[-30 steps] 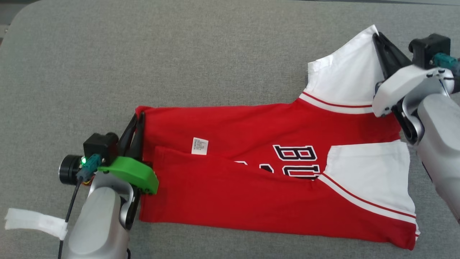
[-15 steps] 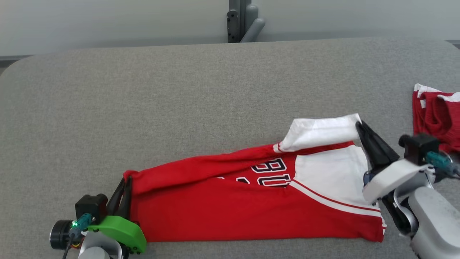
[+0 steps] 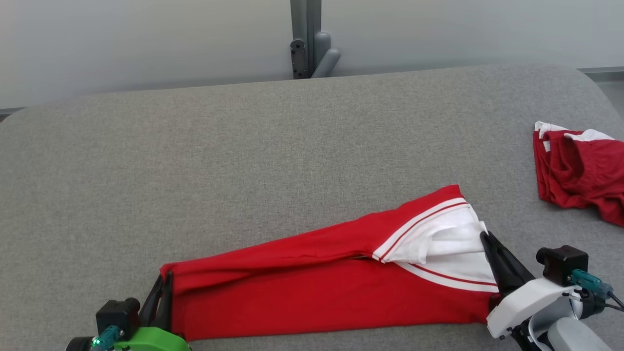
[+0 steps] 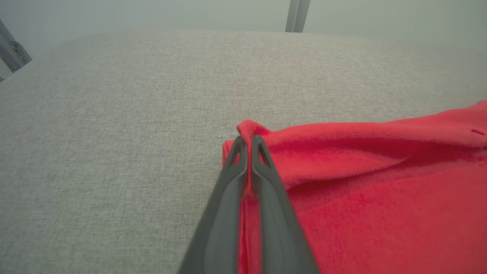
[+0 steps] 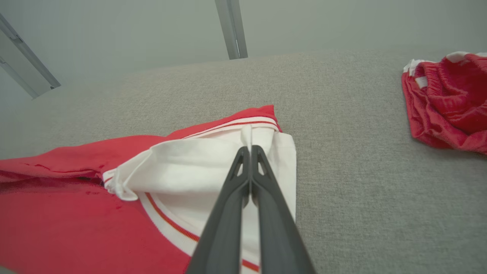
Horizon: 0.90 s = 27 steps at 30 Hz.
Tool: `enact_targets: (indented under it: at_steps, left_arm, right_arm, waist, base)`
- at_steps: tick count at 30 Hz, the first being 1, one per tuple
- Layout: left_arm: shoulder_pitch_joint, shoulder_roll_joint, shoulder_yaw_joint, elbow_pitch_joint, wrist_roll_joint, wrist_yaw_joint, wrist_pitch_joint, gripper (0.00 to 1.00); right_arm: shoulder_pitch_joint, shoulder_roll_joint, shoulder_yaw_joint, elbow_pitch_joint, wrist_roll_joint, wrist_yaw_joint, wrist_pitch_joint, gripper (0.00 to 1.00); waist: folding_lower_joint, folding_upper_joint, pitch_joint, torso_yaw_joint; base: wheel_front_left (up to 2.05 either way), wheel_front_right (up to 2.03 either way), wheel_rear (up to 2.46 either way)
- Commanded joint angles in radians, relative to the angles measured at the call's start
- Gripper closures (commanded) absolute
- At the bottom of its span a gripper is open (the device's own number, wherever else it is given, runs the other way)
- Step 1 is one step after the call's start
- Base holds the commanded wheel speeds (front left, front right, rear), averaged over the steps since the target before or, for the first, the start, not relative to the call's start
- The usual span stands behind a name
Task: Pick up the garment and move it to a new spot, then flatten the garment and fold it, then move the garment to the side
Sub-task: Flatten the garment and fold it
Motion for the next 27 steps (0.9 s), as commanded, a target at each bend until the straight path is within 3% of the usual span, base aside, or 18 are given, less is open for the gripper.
enact_targets:
  at_steps: [1, 6, 7, 8, 9, 19, 27]
  left_arm:
    - [0.022, -0.006, 0.015, -0.012, 0.017, -0.002, 0.001, 1.00]
    - [0.059, -0.027, 0.037, -0.017, 0.040, -0.002, 0.001, 1.00]
    - [0.063, -0.026, 0.044, -0.007, 0.044, -0.002, 0.001, 0.75]
    - [0.065, -0.026, 0.055, 0.004, 0.051, -0.001, 0.001, 0.53]
    - [0.065, -0.028, 0.069, 0.012, 0.055, 0.005, 0.001, 0.00]
    - [0.125, -0.061, 0.144, -0.052, 0.115, 0.052, 0.001, 0.00]
    - [0.096, -0.072, 0.126, -0.077, 0.135, 0.049, 0.001, 0.00]
  right_arm:
    - [0.020, 0.004, -0.014, 0.001, -0.001, -0.002, -0.003, 1.00]
    - [0.055, 0.025, -0.022, 0.023, -0.011, -0.002, -0.003, 1.00]
    - [0.061, 0.027, -0.020, 0.042, -0.001, -0.002, -0.002, 1.00]
    - [0.058, 0.029, -0.023, 0.049, 0.008, -0.002, -0.003, 0.75]
    - [0.056, 0.029, -0.027, 0.057, 0.012, -0.002, -0.003, 0.00]
    - [0.057, 0.039, -0.150, 0.045, -0.041, -0.002, -0.003, 0.00]
    - [-0.043, 0.074, -0.126, 0.258, -0.098, -0.002, -0.002, 0.00]
  waist:
    - [0.0000, -0.0001, -0.008, -0.002]
    - [0.0000, -0.0001, -0.018, -0.003]
    - [0.0000, -0.0001, -0.019, -0.003]
    - [0.0000, -0.0001, -0.020, -0.003]
    - [0.0000, -0.0001, -0.020, -0.003]
    - [0.0000, -0.0001, -0.022, 0.019]
    - [0.0000, -0.0001, 0.005, 0.078]
  base:
    - [0.00, 0.00, 0.00]
    - [0.00, 0.00, 0.00]
    - [0.00, 0.00, 0.00]
    - [0.00, 0.00, 0.00]
    - [0.00, 0.00, 0.00]
    - [0.00, 0.00, 0.00]
    - [0.00, 0.00, 0.00]
